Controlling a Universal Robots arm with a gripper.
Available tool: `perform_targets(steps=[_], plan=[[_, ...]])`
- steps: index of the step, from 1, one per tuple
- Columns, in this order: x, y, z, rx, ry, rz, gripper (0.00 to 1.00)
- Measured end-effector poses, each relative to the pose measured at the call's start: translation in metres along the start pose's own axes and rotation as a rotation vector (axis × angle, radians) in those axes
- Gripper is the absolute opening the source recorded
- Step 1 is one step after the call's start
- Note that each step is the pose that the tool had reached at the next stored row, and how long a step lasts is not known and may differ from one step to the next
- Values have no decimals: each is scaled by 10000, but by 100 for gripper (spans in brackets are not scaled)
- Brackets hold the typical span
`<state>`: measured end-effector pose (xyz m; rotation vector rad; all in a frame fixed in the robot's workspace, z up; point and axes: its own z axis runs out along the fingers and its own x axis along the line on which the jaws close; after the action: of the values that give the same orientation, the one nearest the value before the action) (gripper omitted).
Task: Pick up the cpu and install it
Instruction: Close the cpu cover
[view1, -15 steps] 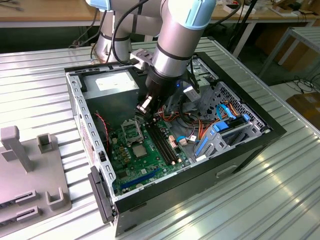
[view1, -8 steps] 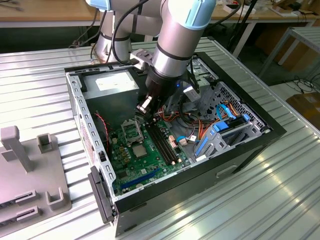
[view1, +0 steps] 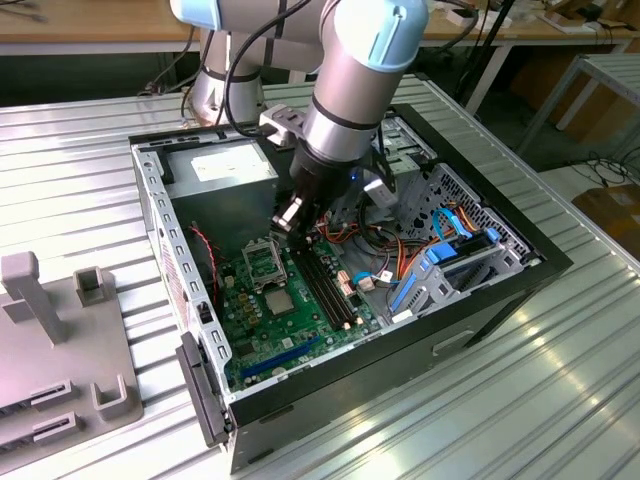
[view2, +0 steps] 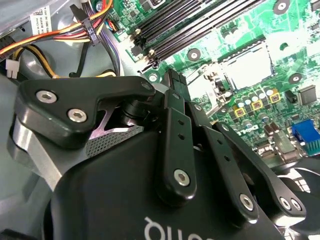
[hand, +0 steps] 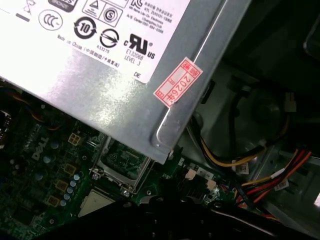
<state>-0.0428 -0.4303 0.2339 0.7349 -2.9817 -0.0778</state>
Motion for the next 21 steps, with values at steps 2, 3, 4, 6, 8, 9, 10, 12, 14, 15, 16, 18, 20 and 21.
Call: perform_targets(steps=[2,3,4,6,8,9,10,12,14,15,16,18,20,21], plan=[[-9,3,17,-156,-84,-15,11],[-12,3,25,-188,-100,-17,11],[-14,3,40,-213,-114,-18,11],[-18,3,74,-222,-115,-19,11],[-25,9,104,-226,-111,-13,11],[-26,10,113,-227,-110,-4,11],[-28,12,123,-232,-111,5,11],[-27,13,127,-237,-113,6,11],[-27,13,128,-237,-113,6,11],[-27,13,129,-238,-114,5,11],[-29,16,131,-240,-116,6,11],[-31,24,133,-239,-114,7,11],[-28,31,138,-240,-116,6,11],[-28,33,140,-239,-114,5,11]])
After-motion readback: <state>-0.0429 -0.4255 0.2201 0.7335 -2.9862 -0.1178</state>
